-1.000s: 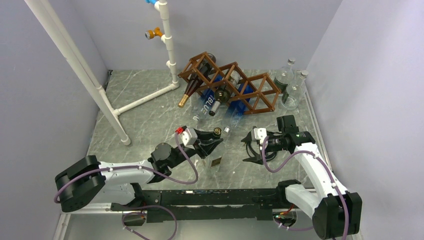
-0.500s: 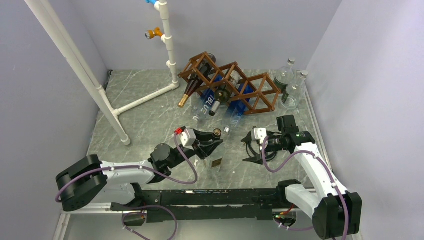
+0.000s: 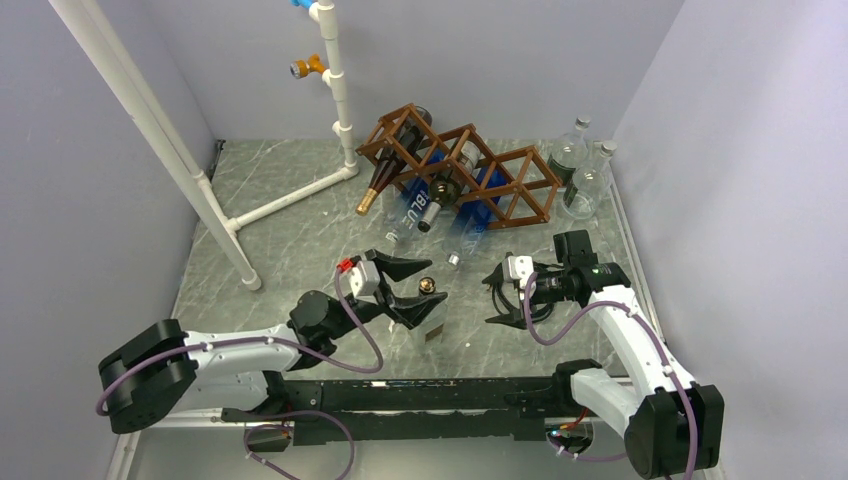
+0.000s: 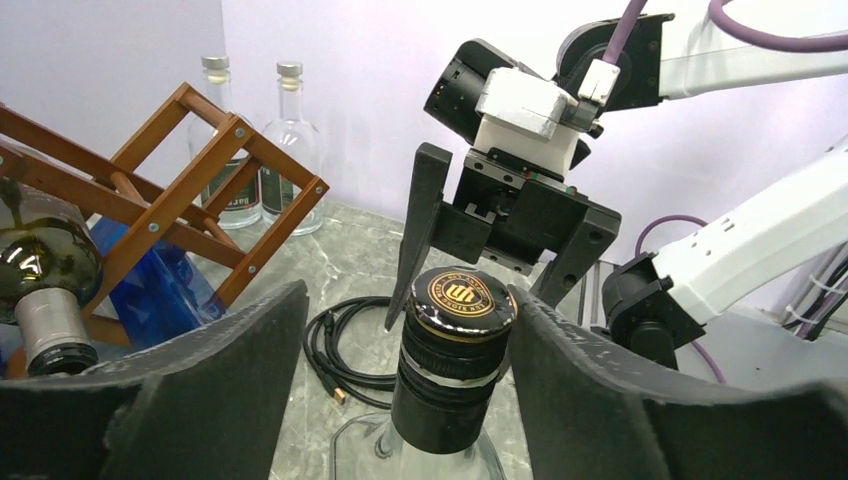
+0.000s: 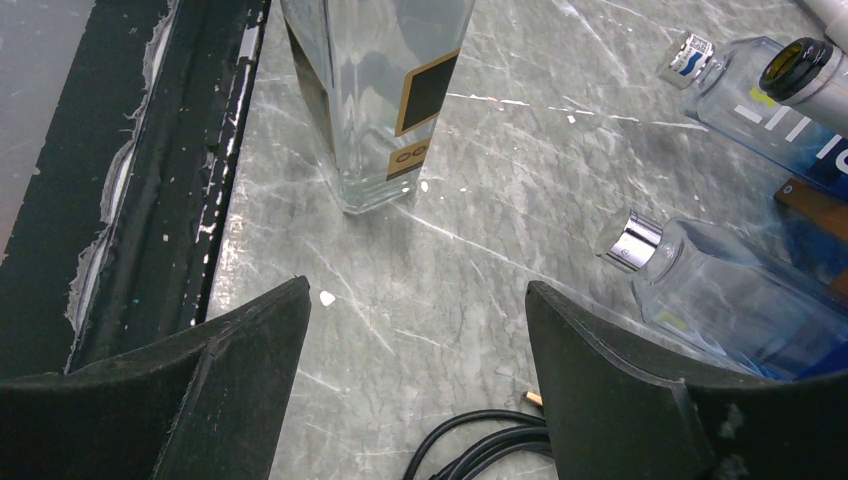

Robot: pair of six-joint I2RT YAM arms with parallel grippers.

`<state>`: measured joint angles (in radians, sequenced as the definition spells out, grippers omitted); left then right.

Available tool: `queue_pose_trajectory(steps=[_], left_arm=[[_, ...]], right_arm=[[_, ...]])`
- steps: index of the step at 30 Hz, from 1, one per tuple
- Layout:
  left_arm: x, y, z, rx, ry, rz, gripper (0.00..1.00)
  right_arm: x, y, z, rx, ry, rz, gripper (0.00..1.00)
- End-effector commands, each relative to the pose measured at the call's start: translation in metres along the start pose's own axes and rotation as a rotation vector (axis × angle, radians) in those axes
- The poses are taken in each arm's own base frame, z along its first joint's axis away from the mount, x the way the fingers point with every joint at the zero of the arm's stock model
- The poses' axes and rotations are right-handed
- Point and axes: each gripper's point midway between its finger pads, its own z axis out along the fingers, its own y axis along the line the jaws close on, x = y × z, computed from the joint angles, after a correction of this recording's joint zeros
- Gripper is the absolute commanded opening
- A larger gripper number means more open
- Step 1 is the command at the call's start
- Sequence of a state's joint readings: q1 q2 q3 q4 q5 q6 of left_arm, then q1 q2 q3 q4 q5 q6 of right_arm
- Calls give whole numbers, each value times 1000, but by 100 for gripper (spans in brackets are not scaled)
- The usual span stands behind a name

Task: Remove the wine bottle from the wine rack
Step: Place the wine bottle at the center of the board.

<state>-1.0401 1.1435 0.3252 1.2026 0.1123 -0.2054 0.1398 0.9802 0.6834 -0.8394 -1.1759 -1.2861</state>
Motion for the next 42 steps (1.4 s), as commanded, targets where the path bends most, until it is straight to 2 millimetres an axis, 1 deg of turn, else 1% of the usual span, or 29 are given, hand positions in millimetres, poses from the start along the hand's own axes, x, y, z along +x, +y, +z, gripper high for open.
queue_pose_trajectory(steps=[1, 4, 5, 8, 13, 18, 20, 24, 25, 26, 27, 28, 31, 37, 38, 40, 41, 42], left_arm=[[-16, -6, -4, 15, -27, -14, 82], [-18, -7, -5, 11, 6, -26, 96], [-18, -7, -6, 9, 27, -30, 99], [-14, -9, -8, 6, 90, -40, 100], [-20, -11, -11, -3, 146, -57, 99], [-35, -11, -11, -6, 196, -40, 100], [-44, -11, -9, -7, 211, -28, 100], [-57, -8, -8, -14, 240, -22, 100], [-59, -7, -9, -17, 246, -23, 99], [-62, -6, -9, -19, 254, -22, 100], [-65, -5, -10, -22, 257, -23, 100], [-67, -3, -10, -25, 261, -22, 100], [-72, 9, -14, -73, 280, -20, 100], [-80, 50, -27, -200, 333, 2, 99], [-79, 60, -31, -230, 352, 9, 100], [-76, 71, -37, -270, 390, 10, 99], [-75, 74, -39, -275, 405, 6, 100], [-73, 75, -39, -270, 425, 2, 100]], right_arm=[[-14, -6, -2, 8, -32, -40, 82], [-15, -6, -2, 9, -33, -41, 82], [-14, -6, -2, 9, -32, -41, 82], [-16, -6, -3, 8, -36, -39, 82], [-20, -6, -3, 7, -48, -26, 82], [-25, -9, -3, 6, -57, -15, 82], [-28, -9, -3, -4, -59, -10, 82], [-35, -12, -2, -31, -32, -4, 83], [-37, -12, -2, -43, -22, -4, 84], [-42, -14, -2, -53, -9, -10, 89], [-45, -15, -1, -68, 4, -10, 98], [-49, -14, 0, -85, 17, -14, 99], [-66, -13, 4, -130, 37, -18, 100], [-105, -15, 12, -176, 31, -17, 100], [-111, -17, 13, -185, 31, -15, 100], [-122, -18, 17, -204, 36, -10, 100], [-130, -20, 18, -212, 34, -19, 100], [-135, -19, 20, -225, 36, -20, 100]])
